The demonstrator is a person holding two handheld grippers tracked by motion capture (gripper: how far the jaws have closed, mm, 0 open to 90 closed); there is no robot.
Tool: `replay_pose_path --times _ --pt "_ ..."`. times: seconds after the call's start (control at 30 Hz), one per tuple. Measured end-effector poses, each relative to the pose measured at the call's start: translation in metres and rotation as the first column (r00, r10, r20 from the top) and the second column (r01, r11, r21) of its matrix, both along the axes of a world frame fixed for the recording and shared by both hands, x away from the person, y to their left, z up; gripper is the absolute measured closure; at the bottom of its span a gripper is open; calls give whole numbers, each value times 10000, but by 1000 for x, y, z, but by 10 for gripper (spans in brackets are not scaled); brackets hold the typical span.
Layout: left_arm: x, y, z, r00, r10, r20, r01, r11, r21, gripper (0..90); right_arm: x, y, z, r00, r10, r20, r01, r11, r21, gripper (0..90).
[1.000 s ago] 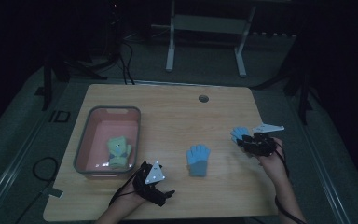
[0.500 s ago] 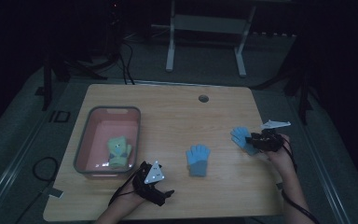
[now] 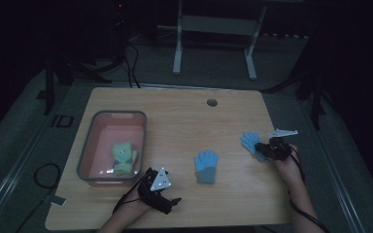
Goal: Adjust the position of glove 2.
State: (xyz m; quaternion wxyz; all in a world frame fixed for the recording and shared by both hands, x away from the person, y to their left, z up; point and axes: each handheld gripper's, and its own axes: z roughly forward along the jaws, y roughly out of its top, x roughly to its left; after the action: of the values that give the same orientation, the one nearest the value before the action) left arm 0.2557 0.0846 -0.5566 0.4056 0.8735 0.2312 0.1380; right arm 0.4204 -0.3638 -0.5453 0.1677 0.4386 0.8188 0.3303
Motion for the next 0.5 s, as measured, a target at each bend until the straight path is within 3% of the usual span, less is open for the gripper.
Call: replay_pose_path --times 0.13,0.27,0.47,0.5 --pt "0 0 0 10000 0 21 0 10000 -27 25 -3 7 1 9994 -325 67 327 9990 -311 845" --pt "-1 -1 1 10000 -25 -5 25 10000 -91 25 -9 14 5 9960 -885 81 883 9958 239 864" --pt "0 -1 1 10000 -50 29 50 10000 -56 26 -33 30 38 9857 -1614 491 1589 9860 501 869" --pt "0 -1 1 10000 -50 29 50 10000 -56 25 -33 30 38 9857 -1614 491 1589 9860 501 869"
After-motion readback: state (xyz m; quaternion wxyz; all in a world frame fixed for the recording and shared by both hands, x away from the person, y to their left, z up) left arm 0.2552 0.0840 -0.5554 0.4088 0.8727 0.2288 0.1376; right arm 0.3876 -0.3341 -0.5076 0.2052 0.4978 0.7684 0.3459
